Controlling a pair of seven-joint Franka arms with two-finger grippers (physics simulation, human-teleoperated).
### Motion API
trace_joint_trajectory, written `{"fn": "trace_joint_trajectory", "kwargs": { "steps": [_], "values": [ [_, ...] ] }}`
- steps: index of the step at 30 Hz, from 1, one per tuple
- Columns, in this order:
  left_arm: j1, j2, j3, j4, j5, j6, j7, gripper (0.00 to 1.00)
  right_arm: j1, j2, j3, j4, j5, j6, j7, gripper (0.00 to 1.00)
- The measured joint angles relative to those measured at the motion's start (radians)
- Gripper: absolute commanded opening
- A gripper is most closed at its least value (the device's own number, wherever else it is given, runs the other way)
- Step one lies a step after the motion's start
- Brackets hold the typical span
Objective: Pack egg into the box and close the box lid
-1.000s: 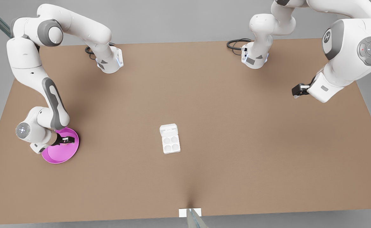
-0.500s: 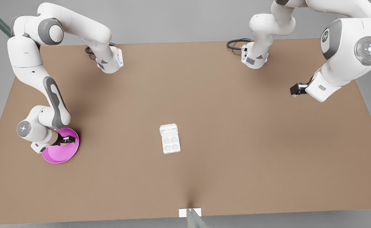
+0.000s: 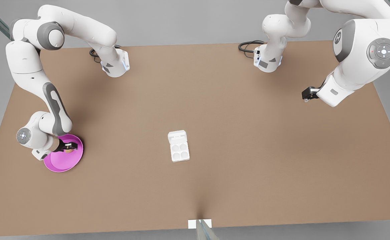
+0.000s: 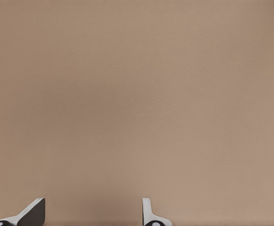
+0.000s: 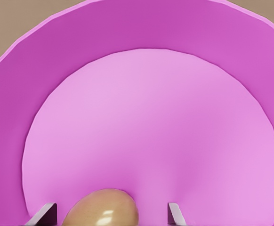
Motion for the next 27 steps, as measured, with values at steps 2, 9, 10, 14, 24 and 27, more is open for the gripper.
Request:
{"fn": "trace_joint_trajectory", "kwargs": {
  "steps": [2, 9, 10, 14, 24, 27],
  "values": [
    [0.000, 0.001, 0.000, 0.000, 0.000, 0.000, 0.000, 1.00, 0.000, 0.000, 0.001, 0.000, 0.017, -0.004, -0.018, 0.43],
    [0.000, 0.002, 0.000, 0.000, 0.000, 0.000, -0.001, 1.00, 0.009, -0.002, 0.003, 0.009, 0.020, -0.008, -0.048, 0.42],
    [0.000, 0.001, 0.000, 0.000, 0.000, 0.000, -0.001, 1.00, 0.013, -0.004, 0.004, 0.013, 0.021, -0.014, -0.051, 0.42],
    [-0.001, 0.000, 0.000, 0.001, 0.000, 0.000, -0.002, 1.00, 0.008, -0.046, 0.050, 0.040, 0.025, -0.059, -0.059, 0.42],
    [-0.002, 0.002, 0.000, 0.000, 0.000, -0.007, -0.005, 1.00, 0.148, -0.085, 0.238, 0.182, 0.025, -0.249, -0.008, 0.42],
    [-0.001, 0.002, 0.000, 0.000, 0.000, -0.012, -0.005, 1.00, 0.319, -0.080, 0.243, 0.257, 0.025, -0.294, 0.069, 0.42]
  ]
}}
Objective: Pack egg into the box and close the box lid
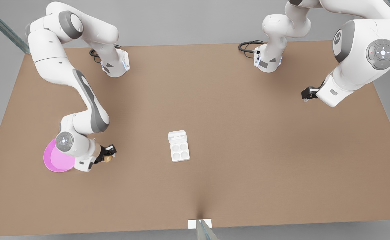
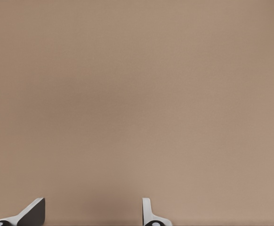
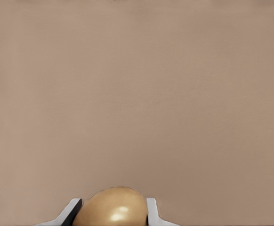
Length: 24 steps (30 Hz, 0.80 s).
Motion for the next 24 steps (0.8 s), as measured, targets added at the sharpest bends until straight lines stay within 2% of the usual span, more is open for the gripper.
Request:
{"fn": "trace_joint_trajectory", "kwargs": {
  "steps": [5, 8, 12, 16, 24],
  "values": [
    [0.001, 0.000, 0.001, 0.000, 0.000, -0.004, -0.001, 1.00, 0.253, 0.066, -0.010, 0.151, -0.003, -0.052, 0.170, 0.42],
    [0.001, 0.001, 0.001, 0.000, 0.000, -0.006, -0.001, 1.00, 0.441, 0.149, -0.111, 0.298, -0.004, -0.079, 0.284, 0.43],
    [0.001, 0.001, 0.001, 0.000, 0.000, -0.009, -0.001, 1.00, 0.605, 0.236, -0.224, 0.437, -0.005, -0.100, 0.426, 0.43],
    [0.001, 0.001, 0.001, 0.000, 0.000, -0.011, -0.002, 1.00, 0.689, 0.280, -0.267, 0.479, -0.006, -0.109, 0.557, 0.43],
    [0.001, 0.001, 0.001, 0.000, 0.000, -0.014, -0.002, 1.00, 0.753, 0.339, -0.274, 0.442, -0.011, -0.071, 0.805, 0.44]
  ]
}}
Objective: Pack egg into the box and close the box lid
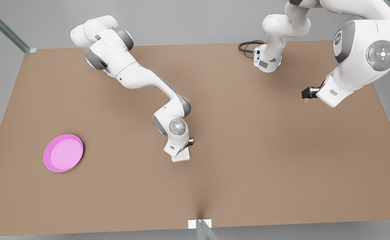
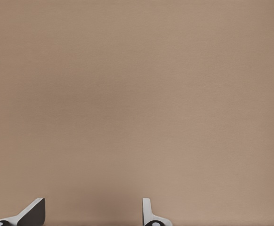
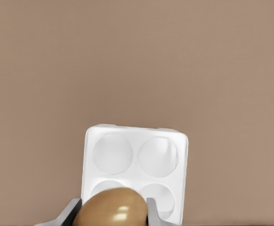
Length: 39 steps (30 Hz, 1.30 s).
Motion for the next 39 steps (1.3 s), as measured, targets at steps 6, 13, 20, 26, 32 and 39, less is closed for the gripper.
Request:
{"fn": "trace_joint_trajectory", "kwargs": {
  "steps": [6, 13, 20, 26, 32, 39],
  "values": [
    [0.000, 0.000, 0.000, 0.000, 0.000, 0.000, 0.000, 1.00, 0.003, 0.008, 0.000, 0.003, -0.011, 0.012, 0.141, 0.81],
    [0.002, 0.006, 0.001, 0.001, 0.005, 0.000, 0.000, 1.00, -0.010, -0.046, 0.002, 0.019, -0.016, 0.016, 0.243, 1.00],
    [-0.260, 0.192, 0.000, 0.004, 0.001, -0.112, -0.043, 0.21, -0.527, -0.679, -0.014, -0.273, -0.003, -0.271, 0.075, 1.00],
    [-0.698, 0.423, -0.003, 0.015, -0.356, 0.221, -0.464, 0.21, -0.653, -0.696, -0.011, -0.204, 0.036, -0.425, -0.092, 1.00],
    [-0.787, 0.621, -0.002, 0.029, -0.399, 0.729, -0.887, 0.21, -0.688, -0.695, -0.014, -0.199, 0.044, -0.485, -0.213, 1.00],
    [-0.782, 0.707, 0.003, 0.029, -0.345, 1.013, -1.210, 0.21, -0.691, -0.695, -0.014, -0.199, 0.045, -0.510, -0.312, 1.00]
  ]
}}
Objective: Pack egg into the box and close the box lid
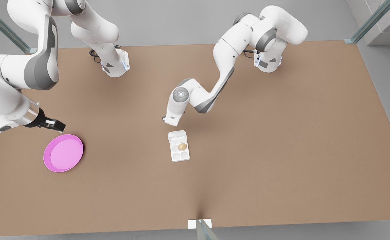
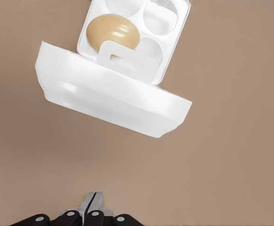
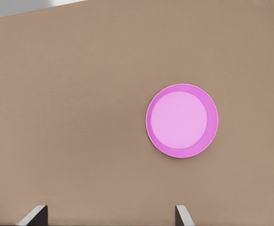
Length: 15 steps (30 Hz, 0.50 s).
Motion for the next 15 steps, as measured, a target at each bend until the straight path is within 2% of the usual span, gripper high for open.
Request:
{"fn": "trace_joint_trajectory", "kwargs": {
  "steps": [15],
  "values": [
    [0.024, 0.028, 0.010, -0.002, 0.144, 0.119, -0.245, 0.21, 0.001, 0.000, 0.000, 0.000, -0.001, -0.011, -0.117, 1.00]
  ]
}}
